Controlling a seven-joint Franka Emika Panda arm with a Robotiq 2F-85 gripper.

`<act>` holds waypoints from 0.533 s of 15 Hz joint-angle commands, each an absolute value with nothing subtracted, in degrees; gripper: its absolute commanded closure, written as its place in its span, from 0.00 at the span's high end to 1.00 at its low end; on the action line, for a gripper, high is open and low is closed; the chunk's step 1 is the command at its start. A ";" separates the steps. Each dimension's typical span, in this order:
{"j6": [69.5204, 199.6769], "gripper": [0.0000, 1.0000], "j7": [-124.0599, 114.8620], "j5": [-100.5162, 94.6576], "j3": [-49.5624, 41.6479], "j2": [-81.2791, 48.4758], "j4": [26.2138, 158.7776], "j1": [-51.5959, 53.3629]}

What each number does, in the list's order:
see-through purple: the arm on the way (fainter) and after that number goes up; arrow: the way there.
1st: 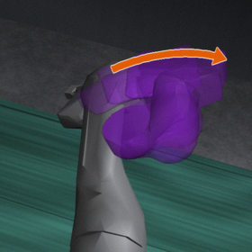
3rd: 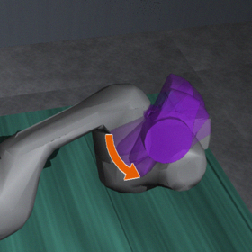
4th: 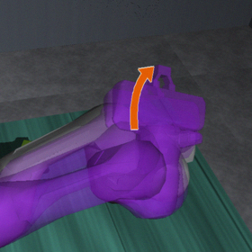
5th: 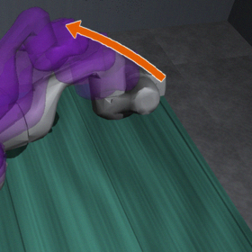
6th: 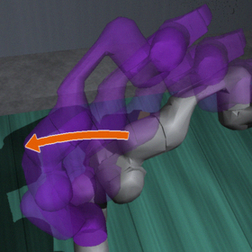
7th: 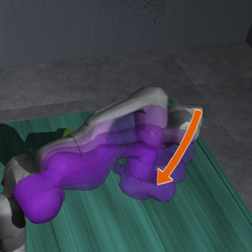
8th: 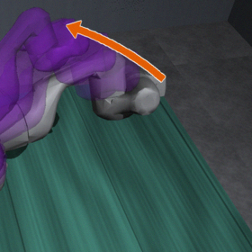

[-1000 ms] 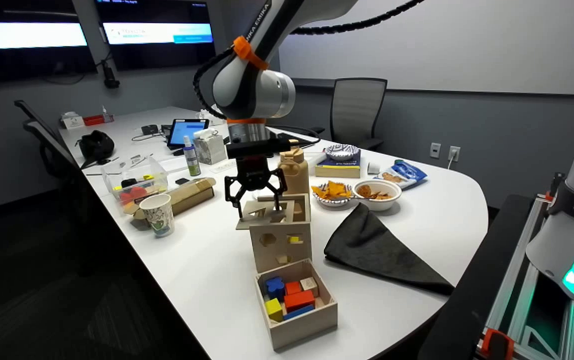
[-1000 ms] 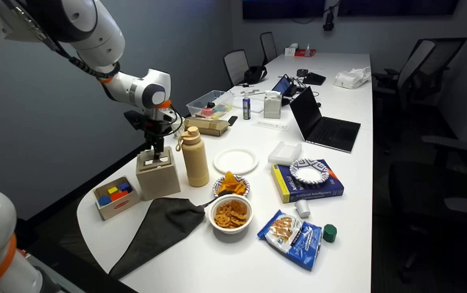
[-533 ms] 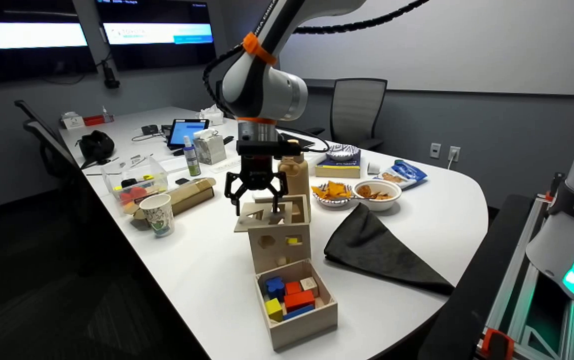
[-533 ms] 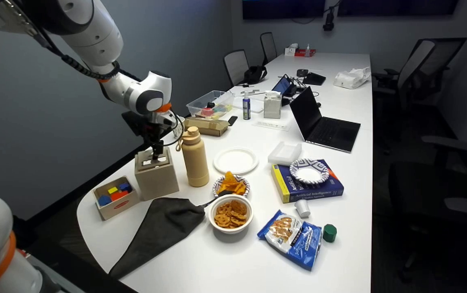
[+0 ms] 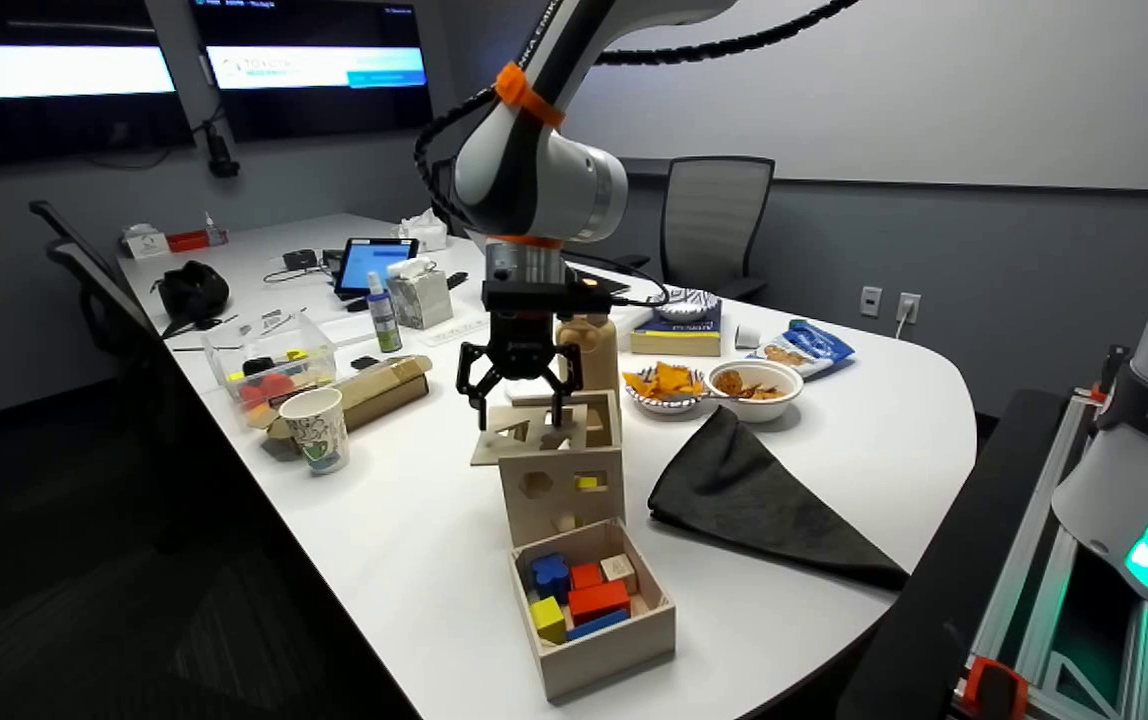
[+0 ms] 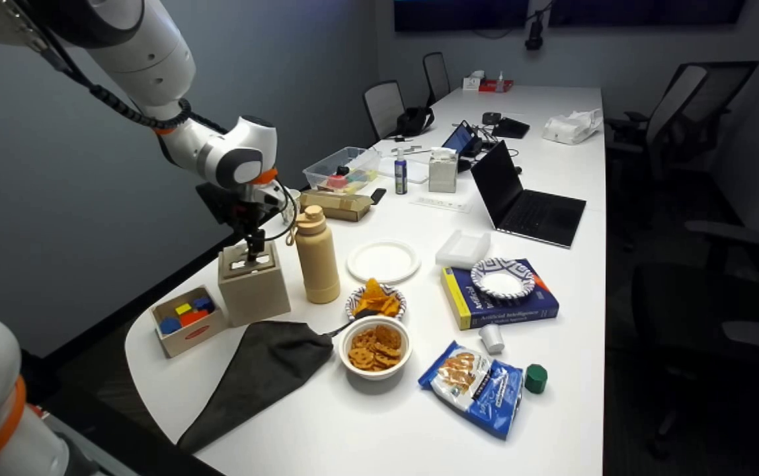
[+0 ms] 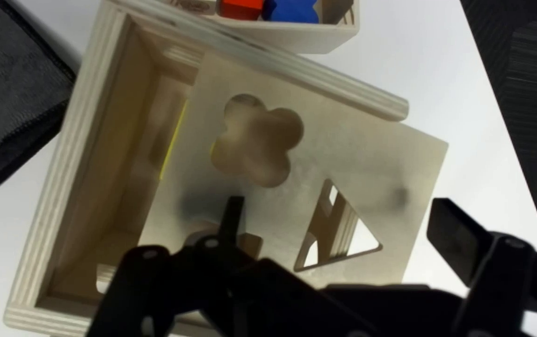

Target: Slide the top off the wooden box

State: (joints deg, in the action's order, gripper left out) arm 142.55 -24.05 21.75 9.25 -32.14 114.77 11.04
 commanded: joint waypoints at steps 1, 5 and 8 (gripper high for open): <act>142.61 1.00 -23.59 22.22 9.19 -31.46 115.56 11.30; 142.54 1.00 -23.01 22.52 9.77 -30.69 116.25 11.30; 143.54 1.00 -24.33 22.24 9.58 -29.13 117.82 12.35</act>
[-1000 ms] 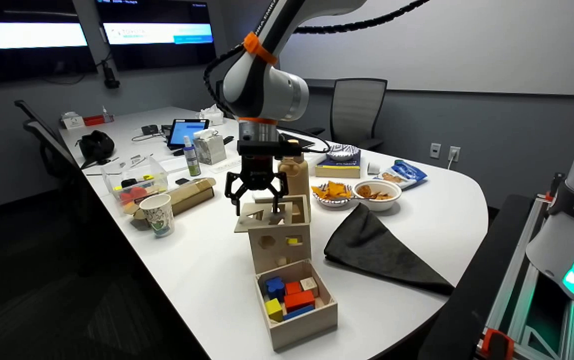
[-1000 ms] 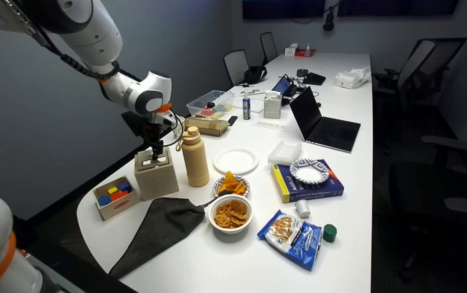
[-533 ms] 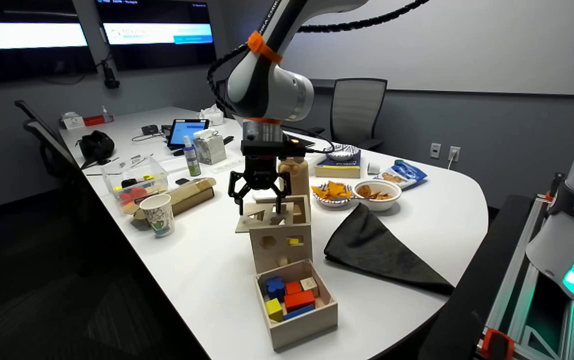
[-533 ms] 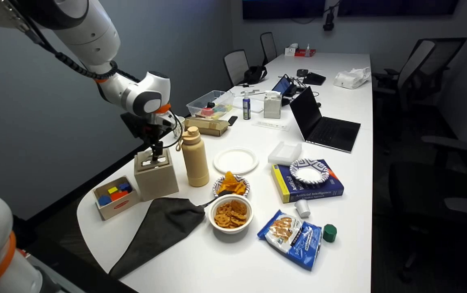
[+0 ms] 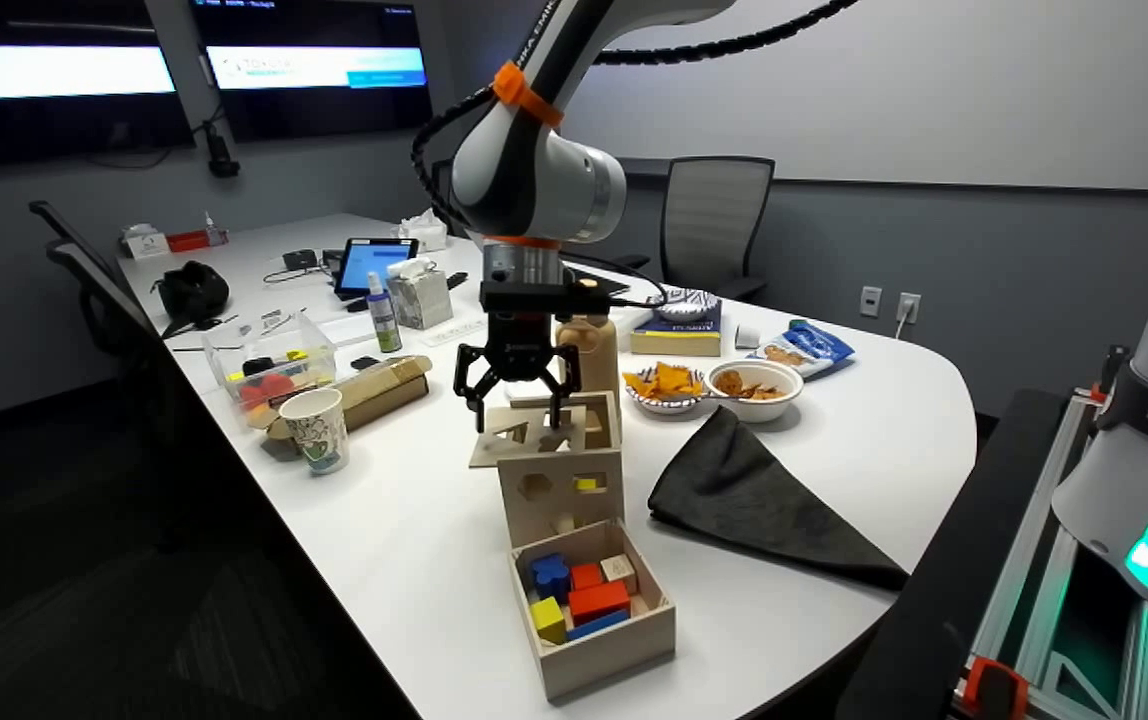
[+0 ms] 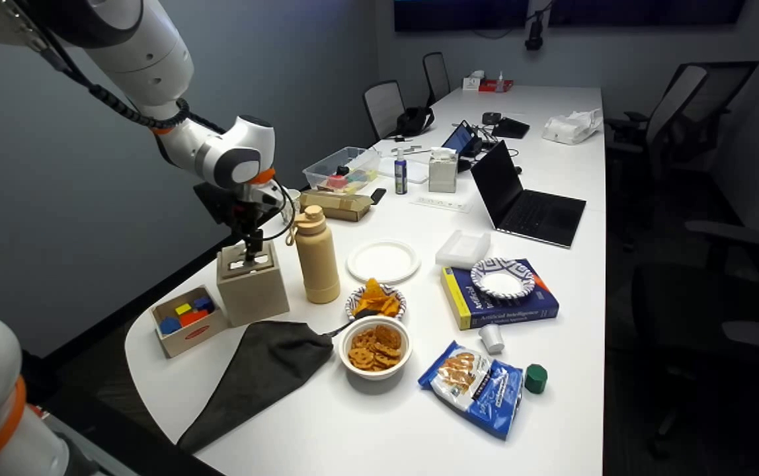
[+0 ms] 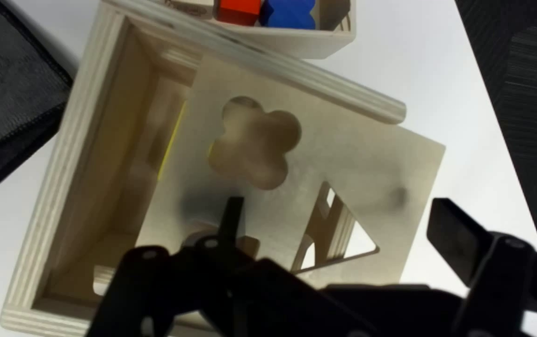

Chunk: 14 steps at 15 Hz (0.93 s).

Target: Slide the top off the wooden box

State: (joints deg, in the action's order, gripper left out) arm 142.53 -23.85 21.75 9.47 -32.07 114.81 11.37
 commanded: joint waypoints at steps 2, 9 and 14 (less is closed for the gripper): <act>144.05 1.00 -25.65 22.22 9.42 -28.18 118.84 13.27; 143.87 1.00 -31.28 22.18 8.85 -27.41 120.10 15.40; 144.40 1.00 -30.69 22.53 8.74 -28.64 119.61 14.72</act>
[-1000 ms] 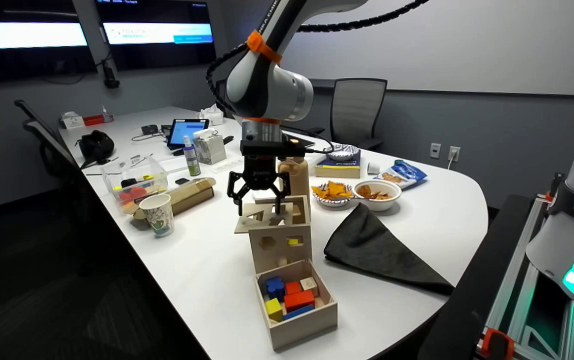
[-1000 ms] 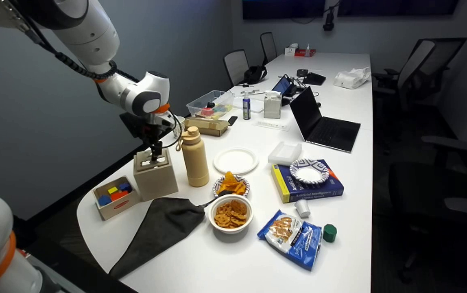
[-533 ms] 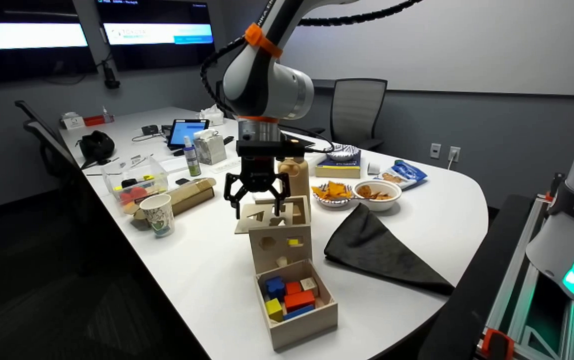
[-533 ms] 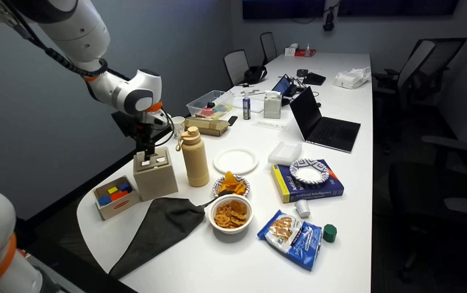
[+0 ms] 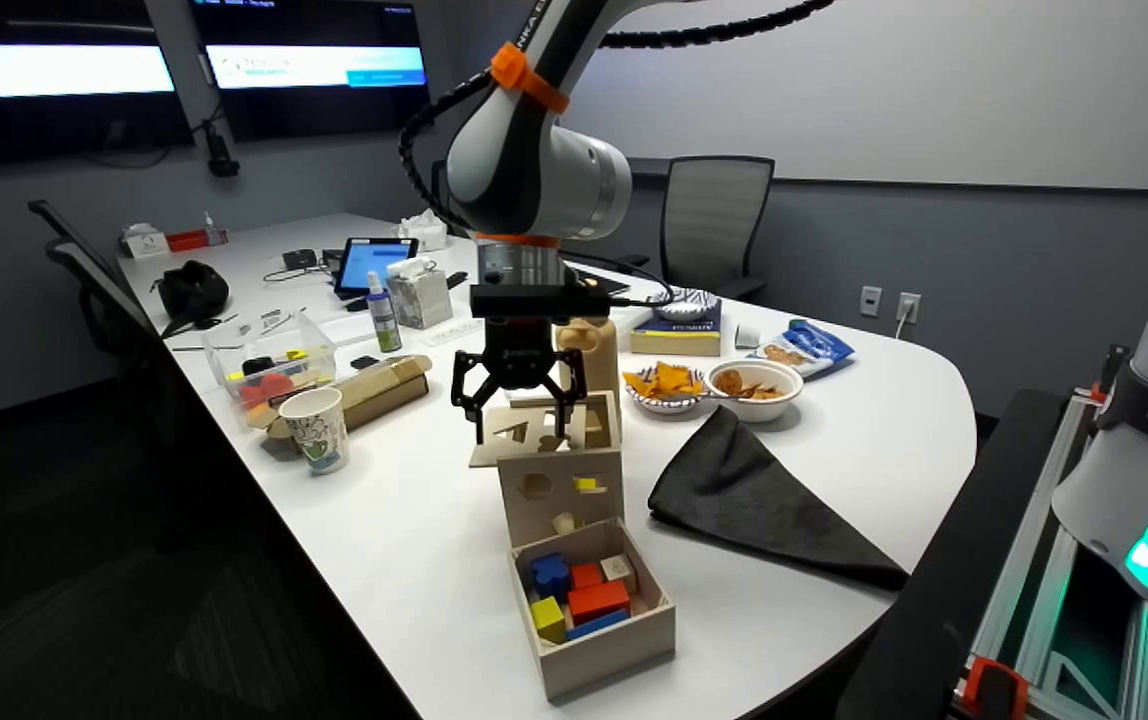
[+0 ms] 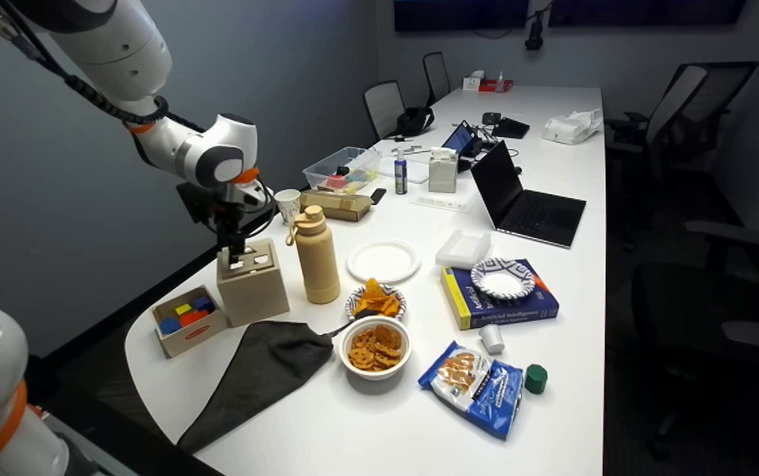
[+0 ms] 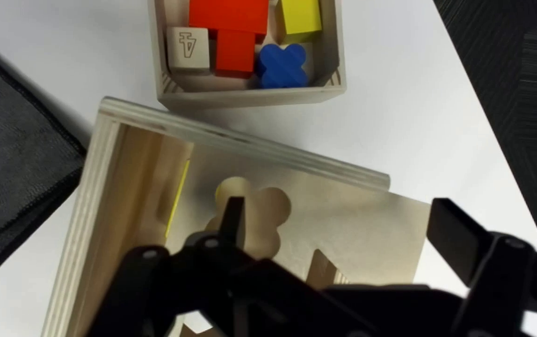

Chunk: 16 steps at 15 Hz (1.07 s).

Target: Slide the top off the wooden box

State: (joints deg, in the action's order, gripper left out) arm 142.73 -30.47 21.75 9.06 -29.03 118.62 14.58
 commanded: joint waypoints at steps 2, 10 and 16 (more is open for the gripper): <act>144.80 1.00 -30.05 22.44 8.67 -29.06 119.32 14.58; 145.65 1.00 -25.50 24.14 10.47 -30.58 118.63 12.94; 145.92 1.00 -23.70 24.77 11.03 -32.22 117.23 12.70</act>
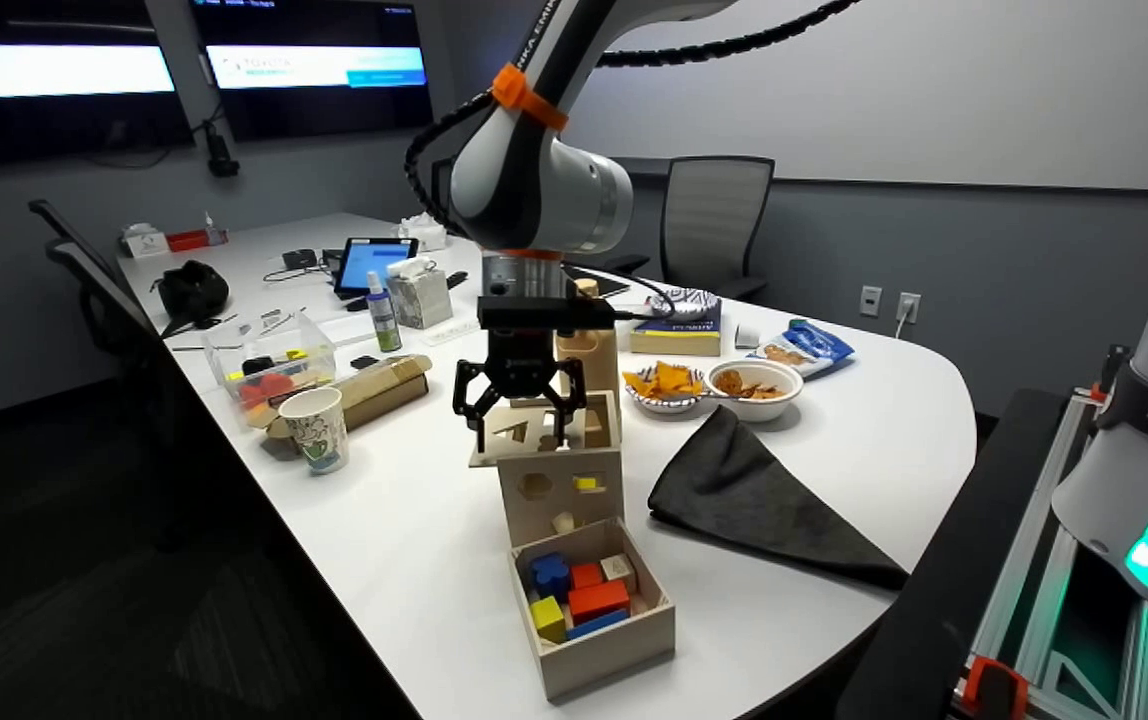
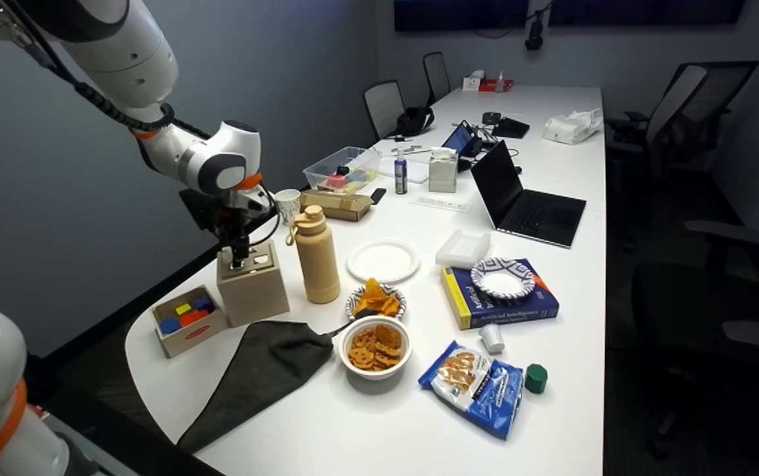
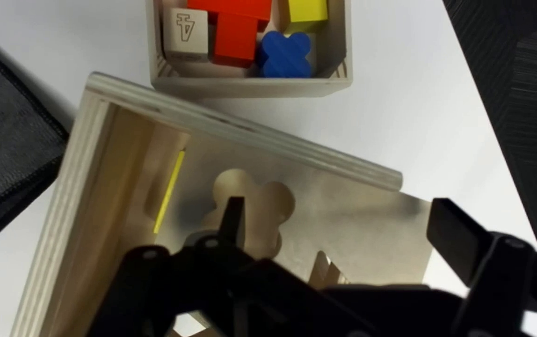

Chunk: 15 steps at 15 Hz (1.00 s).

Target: Slide the top off the wooden box

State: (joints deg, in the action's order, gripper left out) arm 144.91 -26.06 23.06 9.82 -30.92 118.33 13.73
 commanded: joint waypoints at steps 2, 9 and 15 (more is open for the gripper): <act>146.05 1.00 -23.16 24.97 11.24 -32.85 116.76 12.60; 147.90 1.00 -22.01 25.09 11.73 -34.16 115.64 12.62; 147.80 1.00 -20.55 25.05 12.56 -35.37 114.09 12.24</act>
